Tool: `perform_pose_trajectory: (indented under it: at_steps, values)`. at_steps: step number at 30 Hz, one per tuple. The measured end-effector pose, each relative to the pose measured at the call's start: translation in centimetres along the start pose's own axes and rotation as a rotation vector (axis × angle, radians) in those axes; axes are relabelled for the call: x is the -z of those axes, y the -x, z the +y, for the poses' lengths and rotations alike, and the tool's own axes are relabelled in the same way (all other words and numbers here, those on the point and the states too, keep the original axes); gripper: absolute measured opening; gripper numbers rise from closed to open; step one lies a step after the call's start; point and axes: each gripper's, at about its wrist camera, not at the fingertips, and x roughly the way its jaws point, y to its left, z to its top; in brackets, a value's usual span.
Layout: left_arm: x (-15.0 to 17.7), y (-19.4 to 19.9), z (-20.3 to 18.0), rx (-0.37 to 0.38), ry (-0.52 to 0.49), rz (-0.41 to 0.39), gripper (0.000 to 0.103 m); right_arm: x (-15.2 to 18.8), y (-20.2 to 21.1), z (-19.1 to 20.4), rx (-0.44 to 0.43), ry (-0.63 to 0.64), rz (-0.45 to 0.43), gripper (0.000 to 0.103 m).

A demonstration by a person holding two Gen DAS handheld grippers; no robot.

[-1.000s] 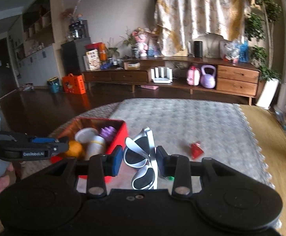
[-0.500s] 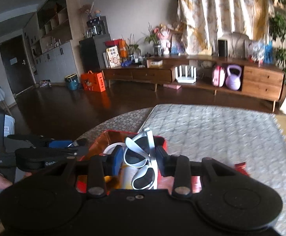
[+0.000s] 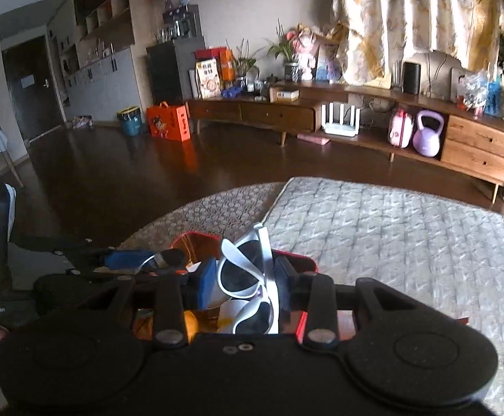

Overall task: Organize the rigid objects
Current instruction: 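Lower the bottle into the tin and open the left tool while the right tool releases the sunglasses there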

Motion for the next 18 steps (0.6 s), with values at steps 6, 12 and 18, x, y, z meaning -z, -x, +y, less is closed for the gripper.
perform_pose_trajectory:
  at_steps: [6,12,18]
  values:
    - [0.3,-1.6,0.4,0.013,0.018,0.012,0.041,1.4,-1.7,-0.1,0.015,0.009,0.044,0.036]
    - [0.1,-3.4,0.1,0.018,0.02,0.04,0.041,1.7,-3.6,-0.3,0.027,0.004,0.076,0.036]
    - [0.0,-4.7,0.1,0.017,0.038,0.069,0.041,1.9,-5.6,-0.7,0.054,-0.04,0.111,0.021]
